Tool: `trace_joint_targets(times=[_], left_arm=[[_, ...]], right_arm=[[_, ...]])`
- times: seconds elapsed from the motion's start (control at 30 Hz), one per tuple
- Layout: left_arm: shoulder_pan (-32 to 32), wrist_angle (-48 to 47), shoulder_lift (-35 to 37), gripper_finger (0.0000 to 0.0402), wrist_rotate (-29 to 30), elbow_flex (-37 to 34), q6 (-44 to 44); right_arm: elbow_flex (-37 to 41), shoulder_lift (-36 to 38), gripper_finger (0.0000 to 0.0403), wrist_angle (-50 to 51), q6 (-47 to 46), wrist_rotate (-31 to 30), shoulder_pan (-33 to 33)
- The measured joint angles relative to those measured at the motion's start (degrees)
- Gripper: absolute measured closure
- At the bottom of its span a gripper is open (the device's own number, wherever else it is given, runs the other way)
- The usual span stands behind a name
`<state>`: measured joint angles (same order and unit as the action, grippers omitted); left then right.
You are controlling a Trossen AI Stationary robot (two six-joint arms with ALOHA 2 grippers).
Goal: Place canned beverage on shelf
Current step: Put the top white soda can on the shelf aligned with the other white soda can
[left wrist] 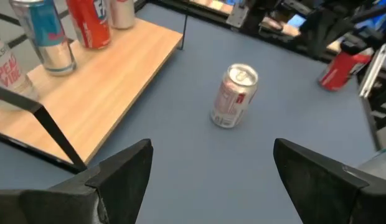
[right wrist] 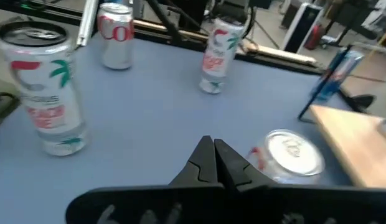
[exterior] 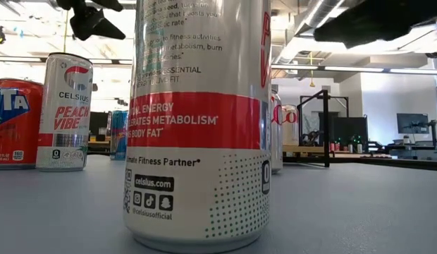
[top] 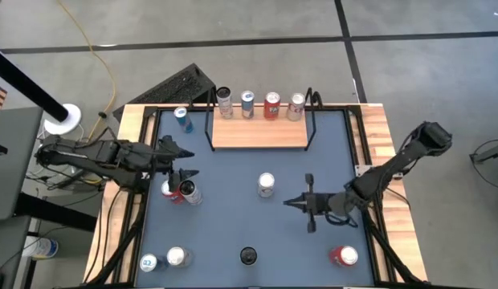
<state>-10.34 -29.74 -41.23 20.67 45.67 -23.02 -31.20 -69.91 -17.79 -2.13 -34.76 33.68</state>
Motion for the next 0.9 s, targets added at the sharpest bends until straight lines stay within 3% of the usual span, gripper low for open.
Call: trace_joint_targets(times=[0.1, 0.37, 0.57, 0.73, 0.9], left_arm=[[-1.31, -0.89, -0.47, 0.0079, 1.05, -0.02, -1.27], [-4.40, -7.59, -1.45, 0.0079, -0.14, 4.02, -4.35], [-6.18, -8.43, -3.63, 0.0079, 2.28, 5.64, -1.66], [-6.21, -11.71, -7.18, 0.0079, 0.87, 5.64, -6.59], [-6.21, -7.65, -10.98, 0.0079, 0.31, 7.39, -7.32]], right_arm=[[0.00, -2.63, 0.0403, -1.63, -2.98, -1.35, 2.30], [0.02, -8.91, 0.0403, -2.74, -4.20, -17.62, 9.56], [0.00, -6.31, 0.0403, -2.75, -1.02, -19.00, 9.57], [0.00, -3.42, 0.0403, -1.43, 6.77, -18.99, 9.30], [0.00, -1.10, 0.0403, 1.82, 13.35, -19.04, 8.91]])
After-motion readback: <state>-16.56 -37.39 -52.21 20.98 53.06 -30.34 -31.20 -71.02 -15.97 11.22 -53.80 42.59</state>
